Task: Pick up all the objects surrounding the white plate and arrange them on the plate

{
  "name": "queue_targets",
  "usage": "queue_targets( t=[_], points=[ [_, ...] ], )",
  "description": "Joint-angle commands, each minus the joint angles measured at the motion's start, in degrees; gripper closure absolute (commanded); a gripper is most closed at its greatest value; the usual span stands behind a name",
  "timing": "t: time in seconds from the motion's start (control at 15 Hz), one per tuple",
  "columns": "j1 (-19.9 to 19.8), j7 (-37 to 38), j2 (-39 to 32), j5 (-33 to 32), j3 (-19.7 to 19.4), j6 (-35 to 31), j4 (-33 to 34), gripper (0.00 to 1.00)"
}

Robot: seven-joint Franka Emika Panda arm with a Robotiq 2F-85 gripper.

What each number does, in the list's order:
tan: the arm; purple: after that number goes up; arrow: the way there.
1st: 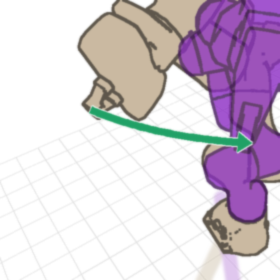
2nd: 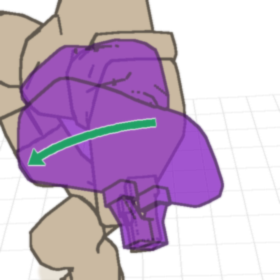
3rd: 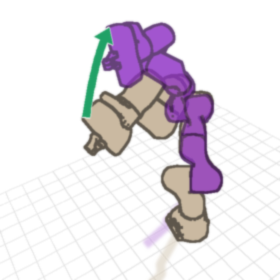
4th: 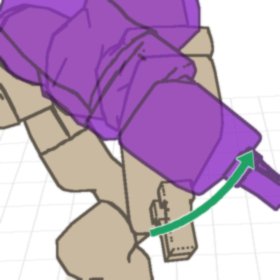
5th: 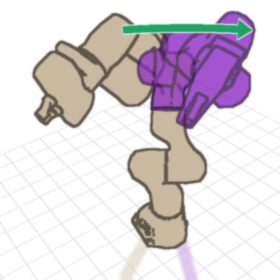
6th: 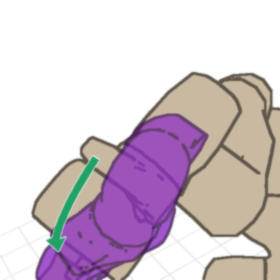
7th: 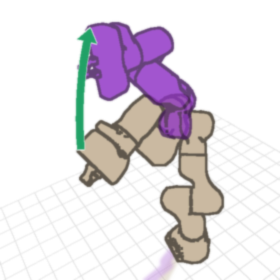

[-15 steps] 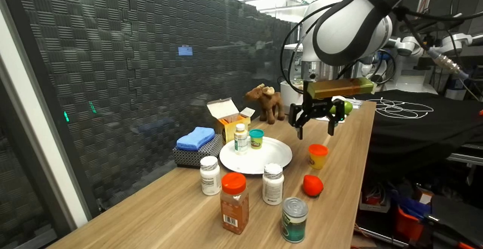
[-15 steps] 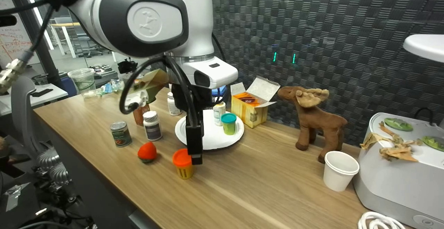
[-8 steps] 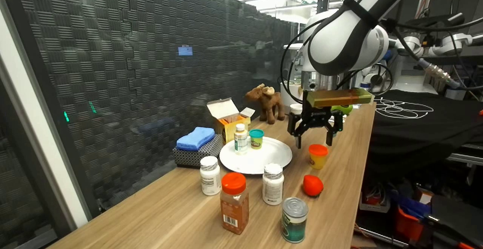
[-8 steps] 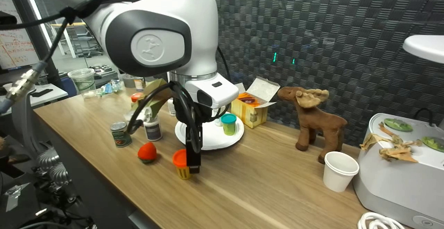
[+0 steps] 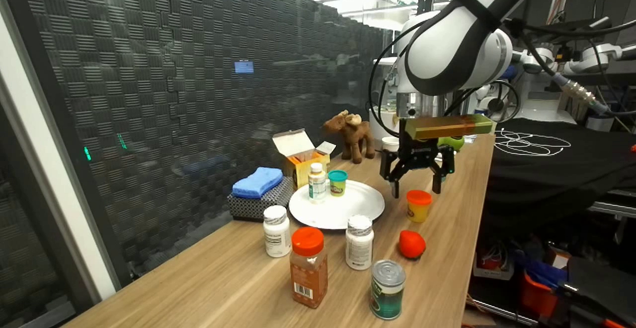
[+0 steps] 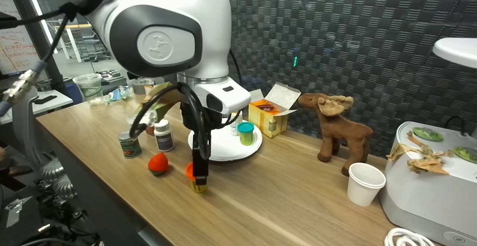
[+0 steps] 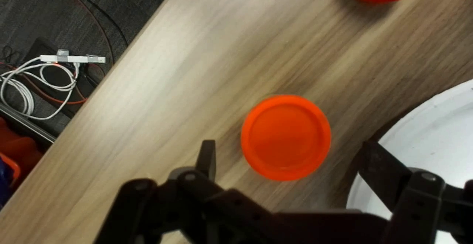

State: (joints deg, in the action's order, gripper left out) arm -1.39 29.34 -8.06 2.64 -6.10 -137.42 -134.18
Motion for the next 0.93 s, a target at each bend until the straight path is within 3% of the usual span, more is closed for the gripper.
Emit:
queue_targets(
  t=[0.0,0.2,0.27,0.67,0.73,0.87],
  points=[
    [0.00,-0.95,0.98,1.84,0.93,2.14,-0.21,0.00],
    [-0.13,-1.58,0.18,2.80,1.36,2.93,-0.06,0.00],
    [-0.11,-1.48,0.04,2.95,1.39,2.85,-0.08,0.16],
    [0.28,1.08,-0.22,0.67,0.83,0.94,-0.38,0.65],
    [0.30,1.42,-0.19,0.44,0.75,0.85,-0.39,0.71],
    [0.41,2.07,-0.02,-0.15,0.62,0.88,-0.38,0.73]
  ],
)
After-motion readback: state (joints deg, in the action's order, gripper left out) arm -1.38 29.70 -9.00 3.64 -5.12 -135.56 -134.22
